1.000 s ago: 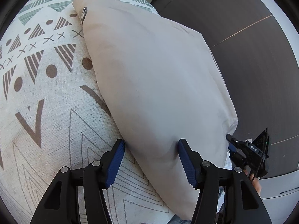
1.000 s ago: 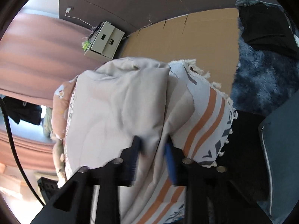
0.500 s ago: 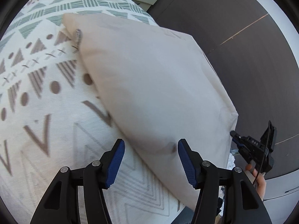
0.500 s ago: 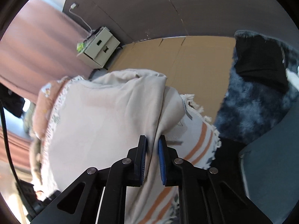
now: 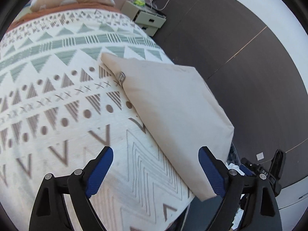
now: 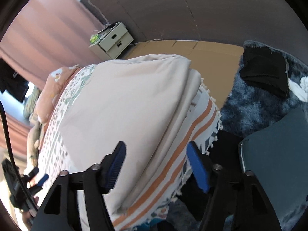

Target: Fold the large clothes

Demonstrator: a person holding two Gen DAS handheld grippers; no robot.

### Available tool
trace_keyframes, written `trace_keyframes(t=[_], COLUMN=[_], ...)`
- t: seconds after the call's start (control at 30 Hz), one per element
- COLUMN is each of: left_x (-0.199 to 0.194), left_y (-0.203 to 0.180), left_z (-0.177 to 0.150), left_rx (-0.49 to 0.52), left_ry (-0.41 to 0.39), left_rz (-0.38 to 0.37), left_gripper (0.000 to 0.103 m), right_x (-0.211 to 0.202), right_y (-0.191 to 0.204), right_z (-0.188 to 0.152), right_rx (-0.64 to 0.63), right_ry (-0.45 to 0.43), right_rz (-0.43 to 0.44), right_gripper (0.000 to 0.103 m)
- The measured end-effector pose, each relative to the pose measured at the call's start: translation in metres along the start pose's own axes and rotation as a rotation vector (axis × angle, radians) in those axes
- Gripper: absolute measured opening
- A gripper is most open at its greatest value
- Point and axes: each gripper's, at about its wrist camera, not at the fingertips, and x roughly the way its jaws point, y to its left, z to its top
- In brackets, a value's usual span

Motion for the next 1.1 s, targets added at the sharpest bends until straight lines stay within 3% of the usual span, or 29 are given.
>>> trace_keyframes(t=[0.03, 0.13, 0.67, 1.1], left_x=[-0.01, -0.042, -0.223, -0.344], left_y=[0.0, 0.002, -0.001, 0.022], left_z=[0.0, -0.006, -0.074, -0.157], left_rx=[0.008, 0.034, 0.177, 0.182], left_ry=[-0.008, -0.048, -0.275, -0.458], left_rz=[0.0, 0.012, 0.062, 0.22], left_gripper=[0.091, 0.098, 0.102, 0.102], right_x=[-0.008, -0.031, -0.148, -0.214], right_y=[0.005, 0.017, 0.09, 0.131], right_z=[-0.005, -0.02, -0.096, -0.164], right_rx=[-0.009, -0.02, -0.149, -0.282], right_ry=[-0.012, -0.033, -0.171, -0.292], right_rz=[-0.001, 0.002, 0.018, 0.066], right_gripper=[0.091, 0.103, 0.103, 0.103])
